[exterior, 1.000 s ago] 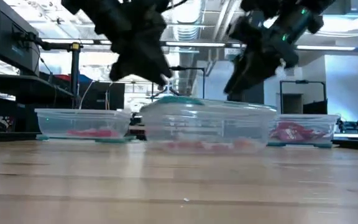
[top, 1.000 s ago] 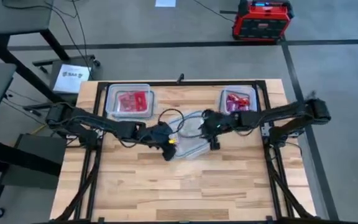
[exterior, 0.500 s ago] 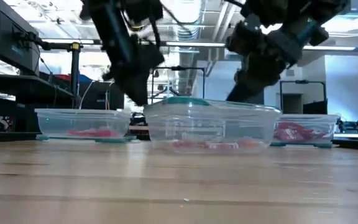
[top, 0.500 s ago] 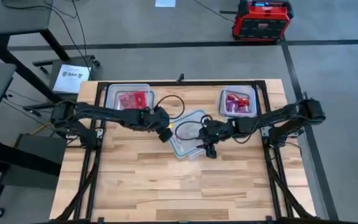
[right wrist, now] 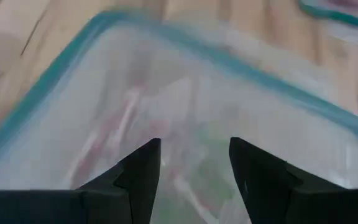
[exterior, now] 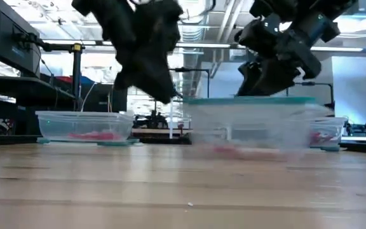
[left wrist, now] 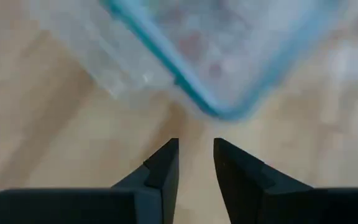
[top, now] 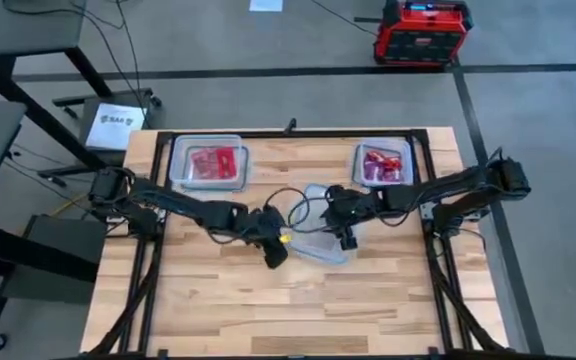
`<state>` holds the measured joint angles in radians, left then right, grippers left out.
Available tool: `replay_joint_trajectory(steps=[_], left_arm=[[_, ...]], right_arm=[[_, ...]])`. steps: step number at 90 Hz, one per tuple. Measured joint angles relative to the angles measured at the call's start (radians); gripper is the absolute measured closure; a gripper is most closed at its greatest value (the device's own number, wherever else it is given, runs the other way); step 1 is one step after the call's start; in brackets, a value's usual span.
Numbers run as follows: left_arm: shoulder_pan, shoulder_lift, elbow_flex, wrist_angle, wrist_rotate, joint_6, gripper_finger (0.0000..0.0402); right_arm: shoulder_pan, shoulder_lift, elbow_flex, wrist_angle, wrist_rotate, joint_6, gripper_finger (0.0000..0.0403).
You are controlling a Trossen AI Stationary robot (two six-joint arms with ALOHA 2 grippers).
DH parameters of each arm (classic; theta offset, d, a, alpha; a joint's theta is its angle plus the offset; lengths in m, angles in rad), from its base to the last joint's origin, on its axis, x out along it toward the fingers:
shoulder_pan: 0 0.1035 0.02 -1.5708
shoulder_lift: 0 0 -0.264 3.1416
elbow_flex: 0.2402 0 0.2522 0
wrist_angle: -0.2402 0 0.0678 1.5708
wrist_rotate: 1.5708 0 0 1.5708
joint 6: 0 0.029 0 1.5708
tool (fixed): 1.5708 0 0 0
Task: Sort candy
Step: Close the center transparent bin
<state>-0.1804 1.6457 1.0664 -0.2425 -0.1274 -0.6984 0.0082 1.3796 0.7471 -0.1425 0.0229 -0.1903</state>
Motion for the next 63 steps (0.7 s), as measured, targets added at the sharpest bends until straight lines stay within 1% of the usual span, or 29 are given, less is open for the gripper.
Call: replay_joint_trajectory(steps=[11,19,26,33,40,48,55,63], left_arm=[[-0.02,0.002,0.031,-0.026,-0.009,-0.019,0.0315],[-0.021,-0.003,0.065,-0.076,-0.042,0.044,0.0315],[-0.004,-0.002,0.071,-0.089,-0.107,0.128,0.0315],[0.033,0.012,0.071,-0.027,-0.133,0.211,0.0315],[0.061,0.033,0.072,0.028,-0.138,0.261,0.0315],[0.076,0.083,0.072,0.124,-0.127,0.298,0.0315],[0.085,0.139,0.072,0.181,-0.101,0.323,0.0315],[0.092,0.205,0.071,0.241,-0.096,0.332,0.0315]], right_arm=[[-0.002,-0.031,0.001,0.042,-0.002,0.164,0.0223],[0.013,-0.032,-0.005,0.077,-0.003,0.226,0.0223],[0.029,-0.013,-0.044,0.166,0.005,0.205,0.0223],[0.036,0.011,-0.103,0.229,0.016,0.137,0.0223],[0.023,0.032,-0.14,0.31,0.018,0.087,0.0223],[-0.003,0.059,-0.161,0.395,0.0,0.091,0.0223],[-0.013,0.1,-0.17,0.46,-0.037,0.096,0.0223],[-0.018,0.144,-0.168,0.509,-0.047,0.091,0.0223]])
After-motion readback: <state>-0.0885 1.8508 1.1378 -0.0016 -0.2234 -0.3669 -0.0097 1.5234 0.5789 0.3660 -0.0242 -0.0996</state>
